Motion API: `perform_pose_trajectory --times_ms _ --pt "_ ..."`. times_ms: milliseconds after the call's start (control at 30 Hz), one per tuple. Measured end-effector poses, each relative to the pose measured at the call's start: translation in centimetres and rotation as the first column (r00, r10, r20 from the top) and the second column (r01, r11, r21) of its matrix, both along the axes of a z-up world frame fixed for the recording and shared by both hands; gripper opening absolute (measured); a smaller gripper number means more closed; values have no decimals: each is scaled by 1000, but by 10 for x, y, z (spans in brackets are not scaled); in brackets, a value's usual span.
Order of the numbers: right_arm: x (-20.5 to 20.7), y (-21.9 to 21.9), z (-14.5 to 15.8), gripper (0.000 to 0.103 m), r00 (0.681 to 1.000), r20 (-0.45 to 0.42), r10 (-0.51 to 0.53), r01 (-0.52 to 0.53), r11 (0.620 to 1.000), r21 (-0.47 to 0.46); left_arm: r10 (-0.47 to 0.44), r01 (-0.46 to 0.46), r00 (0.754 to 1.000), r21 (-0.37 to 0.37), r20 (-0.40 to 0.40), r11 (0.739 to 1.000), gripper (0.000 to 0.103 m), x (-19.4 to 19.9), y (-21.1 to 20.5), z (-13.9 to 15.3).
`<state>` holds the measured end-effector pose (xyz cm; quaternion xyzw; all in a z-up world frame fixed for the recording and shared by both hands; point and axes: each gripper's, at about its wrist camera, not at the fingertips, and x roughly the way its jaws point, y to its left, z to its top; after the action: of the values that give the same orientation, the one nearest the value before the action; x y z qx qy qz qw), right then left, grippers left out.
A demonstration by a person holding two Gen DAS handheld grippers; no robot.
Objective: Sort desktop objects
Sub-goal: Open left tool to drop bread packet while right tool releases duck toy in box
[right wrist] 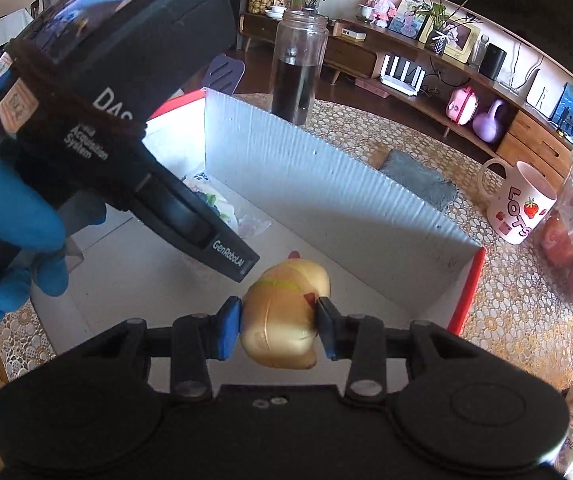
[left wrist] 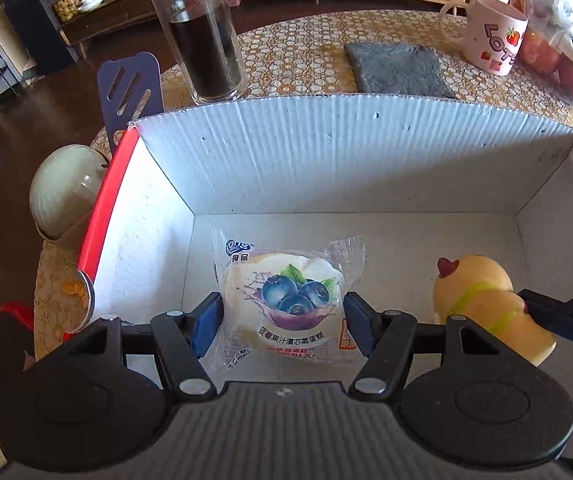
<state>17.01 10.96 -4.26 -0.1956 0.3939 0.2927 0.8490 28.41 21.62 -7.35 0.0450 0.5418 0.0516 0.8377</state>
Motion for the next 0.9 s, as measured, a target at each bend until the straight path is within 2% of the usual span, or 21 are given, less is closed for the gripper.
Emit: perform_pose_trajectory --times_ms 233,433,500,567,633,900 --pt "13 5 -16 40 996 -87 -20 17 999 -41 -20 19 997 -17 -74 1000 69 8 -1 -8" --pt "14 6 -18 42 994 -105 -12 7 999 -50 -18 15 994 -26 -107 1000 72 8 -1 -11" --pt "14 6 -17 47 995 -100 -14 10 999 -45 -12 9 994 -31 -106 999 73 7 0 -11" --pt "15 4 -16 68 995 -100 -16 13 999 -30 -11 7 995 -35 -103 999 77 7 1 -11" --pt "15 2 -11 75 995 -98 -14 14 1000 -5 -10 6 995 -39 -98 999 82 6 2 -10" --pt "10 -11 0 82 997 -71 -25 25 1000 7 36 -37 999 -58 -20 998 92 1 4 1"
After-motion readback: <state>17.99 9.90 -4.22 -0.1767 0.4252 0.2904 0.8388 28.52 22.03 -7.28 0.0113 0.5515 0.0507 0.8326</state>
